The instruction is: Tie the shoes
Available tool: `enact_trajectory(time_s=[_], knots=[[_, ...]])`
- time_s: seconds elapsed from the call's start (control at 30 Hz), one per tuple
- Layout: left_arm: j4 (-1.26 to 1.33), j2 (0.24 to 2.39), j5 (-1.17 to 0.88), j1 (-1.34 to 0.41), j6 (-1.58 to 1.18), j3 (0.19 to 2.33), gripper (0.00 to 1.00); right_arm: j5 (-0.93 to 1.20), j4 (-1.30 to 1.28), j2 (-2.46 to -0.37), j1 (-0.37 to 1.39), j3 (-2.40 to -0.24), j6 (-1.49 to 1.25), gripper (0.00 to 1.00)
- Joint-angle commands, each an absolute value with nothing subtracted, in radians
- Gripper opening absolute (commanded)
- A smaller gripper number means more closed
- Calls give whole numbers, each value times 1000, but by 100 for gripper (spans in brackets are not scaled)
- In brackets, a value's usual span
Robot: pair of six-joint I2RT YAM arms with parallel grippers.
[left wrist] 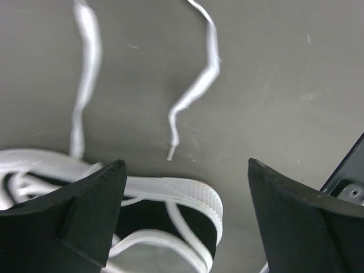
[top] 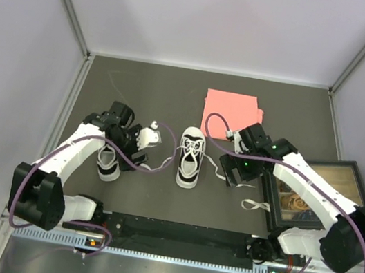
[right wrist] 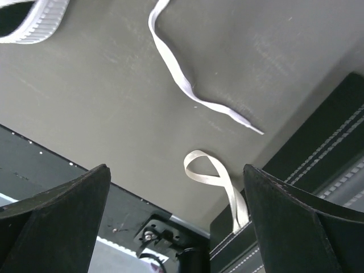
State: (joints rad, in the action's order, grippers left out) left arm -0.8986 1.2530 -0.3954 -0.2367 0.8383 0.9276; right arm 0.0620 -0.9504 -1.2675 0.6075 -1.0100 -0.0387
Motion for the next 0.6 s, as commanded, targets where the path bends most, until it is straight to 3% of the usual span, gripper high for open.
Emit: enact_trajectory(time_s=[0.0, 0.33, 0.57], knots=[[-870, 1252, -440, -232, 1074, 832, 88, 69, -925, -1330, 612, -1012, -78, 99], [-634, 1285, -548, -232, 1141, 709, 77, 49, -851, -1439, 614, -976, -103, 98], [-541, 1333, -589, -232, 1203, 673, 70, 49, -836, -1506, 614, -997, -110, 89]])
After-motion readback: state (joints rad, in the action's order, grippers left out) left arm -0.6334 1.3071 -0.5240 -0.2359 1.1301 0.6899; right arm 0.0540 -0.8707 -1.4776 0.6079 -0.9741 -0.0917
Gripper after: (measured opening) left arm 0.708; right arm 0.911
